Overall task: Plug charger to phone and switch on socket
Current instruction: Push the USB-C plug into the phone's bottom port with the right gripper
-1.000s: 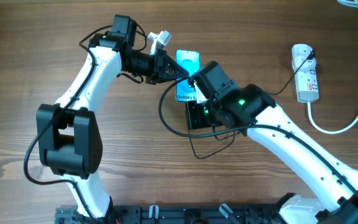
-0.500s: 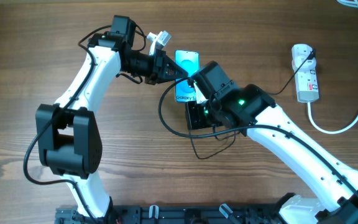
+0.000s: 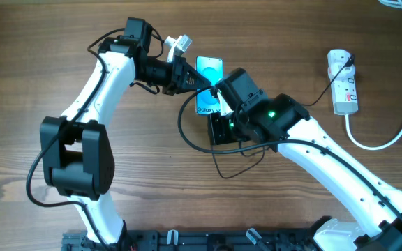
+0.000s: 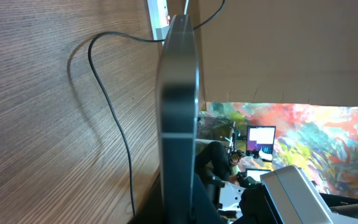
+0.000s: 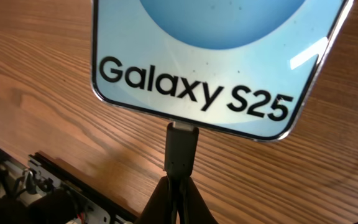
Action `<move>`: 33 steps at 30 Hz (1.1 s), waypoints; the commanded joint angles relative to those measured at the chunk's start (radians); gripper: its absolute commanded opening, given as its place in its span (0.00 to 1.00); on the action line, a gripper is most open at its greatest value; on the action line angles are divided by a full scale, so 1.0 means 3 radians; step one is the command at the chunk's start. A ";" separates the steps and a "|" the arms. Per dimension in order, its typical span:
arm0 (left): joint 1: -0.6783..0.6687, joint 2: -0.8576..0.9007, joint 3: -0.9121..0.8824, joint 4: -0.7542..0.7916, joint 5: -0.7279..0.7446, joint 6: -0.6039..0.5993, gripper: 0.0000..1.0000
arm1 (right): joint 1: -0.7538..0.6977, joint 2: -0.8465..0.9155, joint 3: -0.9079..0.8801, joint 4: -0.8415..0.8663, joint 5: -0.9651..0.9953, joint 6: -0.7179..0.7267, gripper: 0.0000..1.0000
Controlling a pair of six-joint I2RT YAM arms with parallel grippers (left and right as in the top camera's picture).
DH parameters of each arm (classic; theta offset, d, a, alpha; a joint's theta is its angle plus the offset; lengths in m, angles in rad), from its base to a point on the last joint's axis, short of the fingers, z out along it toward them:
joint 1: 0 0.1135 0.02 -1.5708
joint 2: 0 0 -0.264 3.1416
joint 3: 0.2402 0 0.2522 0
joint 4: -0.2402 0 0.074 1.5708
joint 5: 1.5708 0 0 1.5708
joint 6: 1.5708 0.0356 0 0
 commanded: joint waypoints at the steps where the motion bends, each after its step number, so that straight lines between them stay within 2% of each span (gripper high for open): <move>1: -0.0055 -0.0106 -0.0003 -0.0137 0.0179 0.0100 0.04 | -0.0116 0.0018 0.0117 0.0233 0.0315 0.0011 0.05; 7: -0.0055 -0.0106 -0.0003 -0.0207 0.0178 0.0102 0.04 | -0.0116 0.0018 0.0117 0.0256 0.0589 -0.0043 0.05; 19: -0.0055 -0.0106 -0.0003 -0.0366 0.0179 0.0100 0.04 | -0.0116 0.0018 0.0117 0.0491 0.0664 -0.0076 0.05; 28: -0.0055 -0.0106 -0.0003 -0.0425 0.0179 0.0102 0.04 | -0.0116 0.0018 0.0117 0.0605 0.0670 0.0103 0.09; 29: -0.0055 -0.0106 -0.0003 -0.0425 0.0179 0.0103 0.04 | -0.0116 0.0018 0.0117 0.0605 0.0670 0.0104 0.12; 31: -0.0055 -0.0106 -0.0003 -0.0425 0.0179 0.0102 0.04 | -0.0116 0.0018 0.0117 0.0595 0.0671 0.0100 0.24; 33: -0.0055 -0.0106 -0.0003 -0.0422 0.0178 0.0102 0.04 | -0.0116 0.0017 0.0117 0.0581 0.0638 0.0100 0.29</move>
